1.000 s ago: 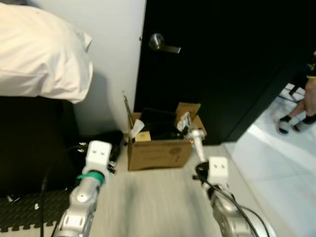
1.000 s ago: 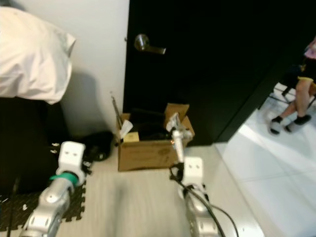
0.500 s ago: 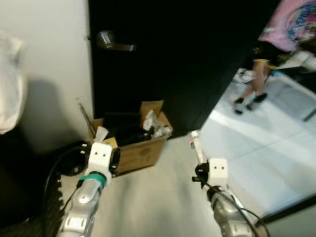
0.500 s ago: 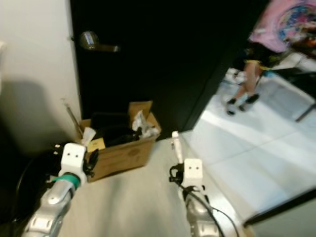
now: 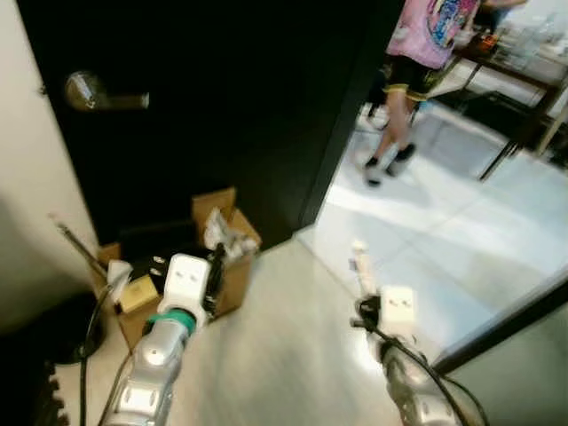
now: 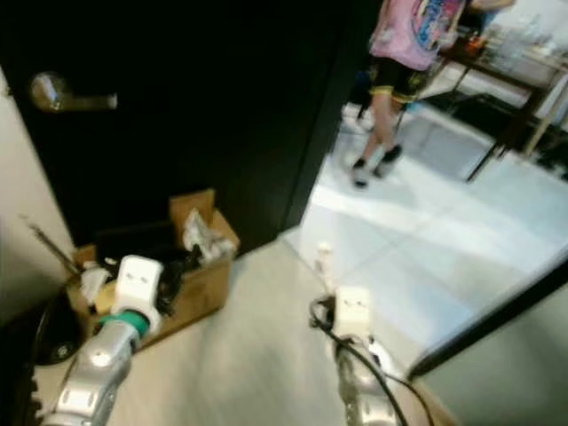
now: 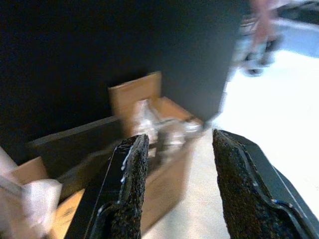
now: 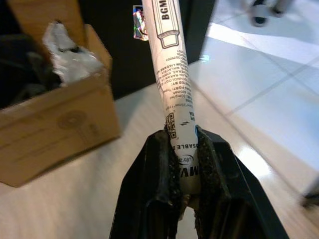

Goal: Clean up the room

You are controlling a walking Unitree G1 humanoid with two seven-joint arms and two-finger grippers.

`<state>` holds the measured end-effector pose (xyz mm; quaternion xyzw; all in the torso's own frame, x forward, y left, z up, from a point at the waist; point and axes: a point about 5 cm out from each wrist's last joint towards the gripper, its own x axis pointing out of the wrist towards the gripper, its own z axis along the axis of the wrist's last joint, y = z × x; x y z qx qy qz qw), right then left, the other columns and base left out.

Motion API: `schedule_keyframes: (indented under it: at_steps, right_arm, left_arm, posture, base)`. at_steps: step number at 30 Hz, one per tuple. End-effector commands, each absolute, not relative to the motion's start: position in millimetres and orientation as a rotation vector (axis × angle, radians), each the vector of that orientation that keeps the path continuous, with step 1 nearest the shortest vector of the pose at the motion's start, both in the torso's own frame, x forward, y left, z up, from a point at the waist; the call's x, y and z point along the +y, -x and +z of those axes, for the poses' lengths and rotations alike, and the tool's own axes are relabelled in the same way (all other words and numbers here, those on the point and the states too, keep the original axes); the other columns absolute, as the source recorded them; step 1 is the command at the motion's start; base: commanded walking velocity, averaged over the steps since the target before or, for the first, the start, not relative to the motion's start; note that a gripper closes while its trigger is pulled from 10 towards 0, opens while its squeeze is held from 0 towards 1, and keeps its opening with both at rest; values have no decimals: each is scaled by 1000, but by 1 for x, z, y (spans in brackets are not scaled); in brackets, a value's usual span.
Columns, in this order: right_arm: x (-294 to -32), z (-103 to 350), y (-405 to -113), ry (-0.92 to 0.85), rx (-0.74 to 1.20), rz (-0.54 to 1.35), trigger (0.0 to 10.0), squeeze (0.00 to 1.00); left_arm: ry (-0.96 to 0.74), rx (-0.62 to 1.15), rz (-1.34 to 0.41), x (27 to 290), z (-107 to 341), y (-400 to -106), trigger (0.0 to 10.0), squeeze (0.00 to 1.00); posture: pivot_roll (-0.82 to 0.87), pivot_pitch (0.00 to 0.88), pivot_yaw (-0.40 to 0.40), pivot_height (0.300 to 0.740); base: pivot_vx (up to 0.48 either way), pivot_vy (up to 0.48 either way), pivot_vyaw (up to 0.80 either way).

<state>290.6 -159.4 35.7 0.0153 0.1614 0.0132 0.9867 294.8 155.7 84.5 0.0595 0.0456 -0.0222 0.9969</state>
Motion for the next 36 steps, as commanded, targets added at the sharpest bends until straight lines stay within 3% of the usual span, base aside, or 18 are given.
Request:
schedule_keyframes:
  at_steps: [1, 15, 36]
  right_arm:
    - [-171, 30, -286, -23, 350, -7, 10000, 0]
    - [-166, 31, -286, 23, 355, 38, 10000, 0]
    - [-154, 36, -297, 49, 366, 121, 10000, 0]
  left_arm:
    - [-105, 105, -69, 147, 81, -293, 10000, 0]
    - [-100, 104, -72, 146, 81, -293, 10000, 0]
    - [-114, 88, -26, 156, 88, -296, 10000, 0]
  posture:
    - [110, 0, -74, 740]
    - [109, 0, -76, 740]
    - [117, 34, -134, 740]
  base:
    - [277, 0, 0]
    - [281, 0, 100]
    - [280, 0, 800]
